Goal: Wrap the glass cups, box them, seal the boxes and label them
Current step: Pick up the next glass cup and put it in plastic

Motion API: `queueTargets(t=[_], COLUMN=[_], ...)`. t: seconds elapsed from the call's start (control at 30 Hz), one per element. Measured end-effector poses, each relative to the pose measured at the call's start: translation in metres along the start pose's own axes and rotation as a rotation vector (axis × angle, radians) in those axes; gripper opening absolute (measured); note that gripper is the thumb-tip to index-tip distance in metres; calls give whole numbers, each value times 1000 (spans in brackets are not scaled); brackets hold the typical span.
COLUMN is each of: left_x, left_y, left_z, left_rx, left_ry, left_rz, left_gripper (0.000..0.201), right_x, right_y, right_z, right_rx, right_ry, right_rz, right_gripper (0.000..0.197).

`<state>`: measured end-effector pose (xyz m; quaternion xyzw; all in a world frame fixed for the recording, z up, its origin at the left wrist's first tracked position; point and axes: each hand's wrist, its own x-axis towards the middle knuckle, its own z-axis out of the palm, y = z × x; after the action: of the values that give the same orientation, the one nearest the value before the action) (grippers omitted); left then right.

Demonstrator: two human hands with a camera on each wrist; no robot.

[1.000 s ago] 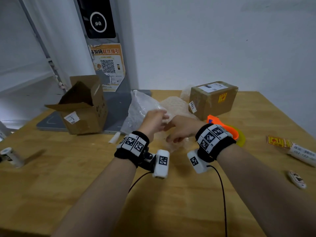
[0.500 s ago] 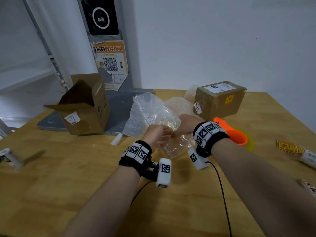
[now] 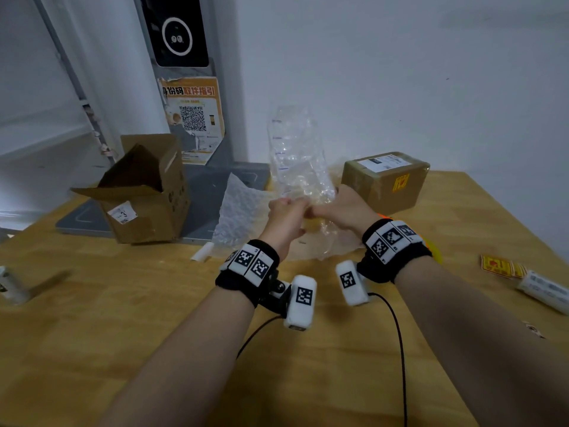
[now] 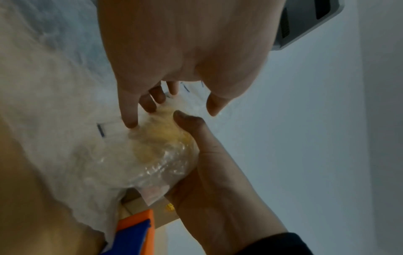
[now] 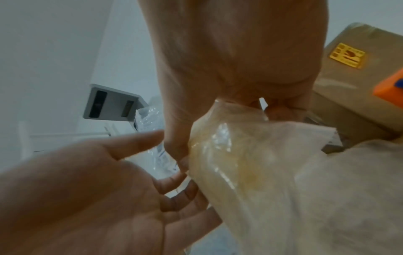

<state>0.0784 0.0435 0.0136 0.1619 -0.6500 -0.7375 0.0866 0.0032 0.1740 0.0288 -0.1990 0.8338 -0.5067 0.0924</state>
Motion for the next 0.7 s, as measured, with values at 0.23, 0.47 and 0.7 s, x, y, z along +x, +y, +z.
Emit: queueTargets(t=[0.23,0.47,0.7], left_x=[-11,-14,-24], left_y=[25,21,24], left_z=[13,12,19], left_rx=[165,214,159], left_ry=[-117,-223,-380], left_rz=[149,133,108], left_gripper=[44,38,47], right_x=[-13,-30,-36], right_y=[-6,3,-1], right_z=[-16,-27,-40], right_rx=[214,463,660], right_ry=[144,93,-45], right_rz=[35,28,18], right_gripper=[41,37,66])
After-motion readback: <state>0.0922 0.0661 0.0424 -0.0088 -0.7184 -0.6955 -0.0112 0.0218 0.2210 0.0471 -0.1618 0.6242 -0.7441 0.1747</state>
